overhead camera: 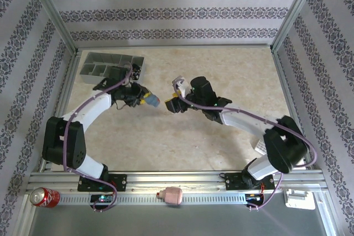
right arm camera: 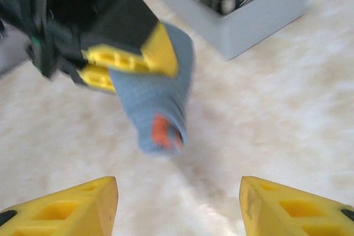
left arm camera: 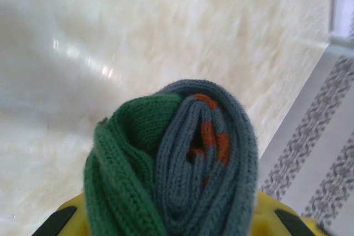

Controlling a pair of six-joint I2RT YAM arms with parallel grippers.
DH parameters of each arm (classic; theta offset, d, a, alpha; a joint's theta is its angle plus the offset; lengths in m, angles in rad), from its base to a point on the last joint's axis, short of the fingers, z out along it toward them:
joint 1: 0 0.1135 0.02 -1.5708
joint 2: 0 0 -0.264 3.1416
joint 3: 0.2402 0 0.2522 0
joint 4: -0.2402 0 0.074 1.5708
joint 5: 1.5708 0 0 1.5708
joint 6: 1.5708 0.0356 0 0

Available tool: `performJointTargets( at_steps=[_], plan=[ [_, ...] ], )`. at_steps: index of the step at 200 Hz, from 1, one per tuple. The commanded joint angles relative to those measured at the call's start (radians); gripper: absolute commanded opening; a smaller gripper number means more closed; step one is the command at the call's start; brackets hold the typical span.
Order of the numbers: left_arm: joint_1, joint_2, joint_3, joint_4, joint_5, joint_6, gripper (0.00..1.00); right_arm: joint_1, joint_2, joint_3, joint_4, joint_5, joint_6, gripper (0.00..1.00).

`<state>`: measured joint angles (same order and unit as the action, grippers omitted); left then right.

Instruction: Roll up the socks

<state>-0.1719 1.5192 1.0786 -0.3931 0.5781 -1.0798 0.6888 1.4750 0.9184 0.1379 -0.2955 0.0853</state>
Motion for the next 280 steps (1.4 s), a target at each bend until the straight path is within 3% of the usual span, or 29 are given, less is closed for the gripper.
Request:
performJointTargets(
  at_steps=[1,26,52,89,165,210,280],
  plan=[
    [0.075,-0.016,0.130,-0.180,-0.143,0.121,0.00,0.067,-0.076,-0.017,-0.003,0.402,-0.181,0.62],
    [0.120,0.046,0.283,-0.267,-0.324,0.221,0.00,0.076,-0.094,0.018,-0.011,0.520,-0.181,0.62],
    [0.135,0.130,0.393,-0.266,-0.496,0.301,0.00,0.081,-0.089,0.073,-0.050,0.517,-0.206,0.63],
    [0.147,0.308,0.567,-0.294,-0.624,0.417,0.00,0.087,-0.098,0.101,-0.094,0.467,-0.220,0.64],
    [0.149,0.536,0.735,-0.291,-0.736,0.556,0.00,0.100,-0.174,0.086,-0.198,0.415,-0.188,0.63],
    [0.131,0.580,0.690,-0.249,-0.736,0.587,0.00,0.109,-0.193,0.089,-0.231,0.439,-0.183,0.63],
    [0.040,0.526,0.552,-0.157,-0.867,0.629,0.00,0.112,-0.196,0.070,-0.274,0.458,-0.146,0.63]
  ],
)
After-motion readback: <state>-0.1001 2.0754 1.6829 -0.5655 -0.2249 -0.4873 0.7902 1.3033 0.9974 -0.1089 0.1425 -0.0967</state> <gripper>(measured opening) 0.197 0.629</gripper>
